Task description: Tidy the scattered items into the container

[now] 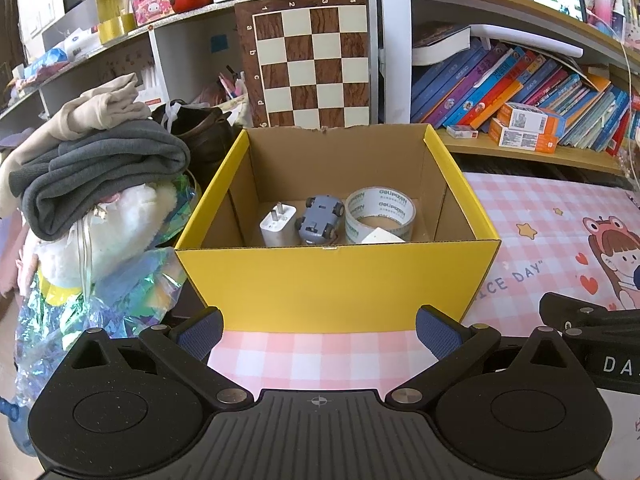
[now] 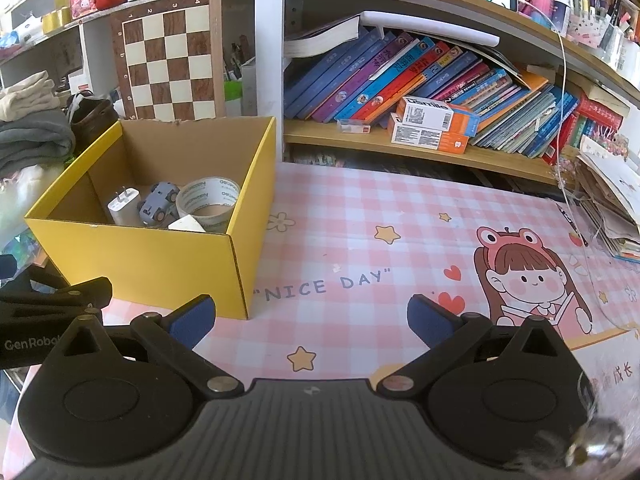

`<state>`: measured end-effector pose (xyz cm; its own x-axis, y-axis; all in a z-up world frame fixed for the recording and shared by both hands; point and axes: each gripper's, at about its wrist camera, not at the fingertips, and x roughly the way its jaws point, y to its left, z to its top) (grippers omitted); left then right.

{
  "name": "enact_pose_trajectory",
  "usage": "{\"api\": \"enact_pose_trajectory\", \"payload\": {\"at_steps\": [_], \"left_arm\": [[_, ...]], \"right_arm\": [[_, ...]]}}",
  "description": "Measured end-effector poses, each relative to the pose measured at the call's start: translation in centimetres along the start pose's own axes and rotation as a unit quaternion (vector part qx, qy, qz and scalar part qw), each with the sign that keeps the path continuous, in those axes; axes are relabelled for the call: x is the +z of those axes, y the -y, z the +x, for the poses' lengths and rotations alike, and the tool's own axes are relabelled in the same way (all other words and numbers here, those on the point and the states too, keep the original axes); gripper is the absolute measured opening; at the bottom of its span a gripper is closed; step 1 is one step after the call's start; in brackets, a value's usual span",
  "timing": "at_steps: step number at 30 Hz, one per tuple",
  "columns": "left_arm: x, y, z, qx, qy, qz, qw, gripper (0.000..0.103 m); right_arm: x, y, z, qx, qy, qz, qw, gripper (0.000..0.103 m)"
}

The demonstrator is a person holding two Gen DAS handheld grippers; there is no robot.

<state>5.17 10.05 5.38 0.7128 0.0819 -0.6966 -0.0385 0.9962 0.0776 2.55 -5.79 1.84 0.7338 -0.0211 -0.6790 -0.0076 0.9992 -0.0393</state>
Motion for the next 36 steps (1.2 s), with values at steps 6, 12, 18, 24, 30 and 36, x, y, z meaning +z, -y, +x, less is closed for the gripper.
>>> {"api": "enact_pose_trajectory", "payload": {"at_steps": [6, 12, 18, 24, 30, 36], "left_arm": [[0.01, 0.02, 0.07, -0.002, -0.002, -0.001, 1.0000, 0.103], [0.09, 0.11, 0.17, -0.003, -0.005, 0.000, 1.0000, 0.103], [0.14, 0.12, 0.30, -0.004, -0.008, -0.003, 1.0000, 0.103], [0.19, 0.07, 0.35, -0.003, -0.008, -0.003, 1.0000, 0.103], [0.29, 0.17, 0.41, -0.002, -0.008, -0.001, 1.0000, 0.103], [0.31, 0.29, 0.61, -0.002, -0.012, 0.001, 0.9999, 0.103]], "right_arm": [[0.01, 0.01, 0.05, 0.001, -0.001, 0.001, 1.000, 0.103], [0.02, 0.08, 0.12, 0.000, -0.002, 0.002, 1.000, 0.103], [0.06, 0.06, 0.22, 0.000, -0.003, 0.001, 1.000, 0.103], [0.09, 0.07, 0.35, 0.001, -0.004, 0.000, 1.000, 0.103], [0.11, 0.10, 0.47, 0.000, -0.006, 0.000, 1.000, 0.103], [0.15, 0.18, 0.63, 0.001, -0.008, 0.000, 1.000, 0.103]]}}
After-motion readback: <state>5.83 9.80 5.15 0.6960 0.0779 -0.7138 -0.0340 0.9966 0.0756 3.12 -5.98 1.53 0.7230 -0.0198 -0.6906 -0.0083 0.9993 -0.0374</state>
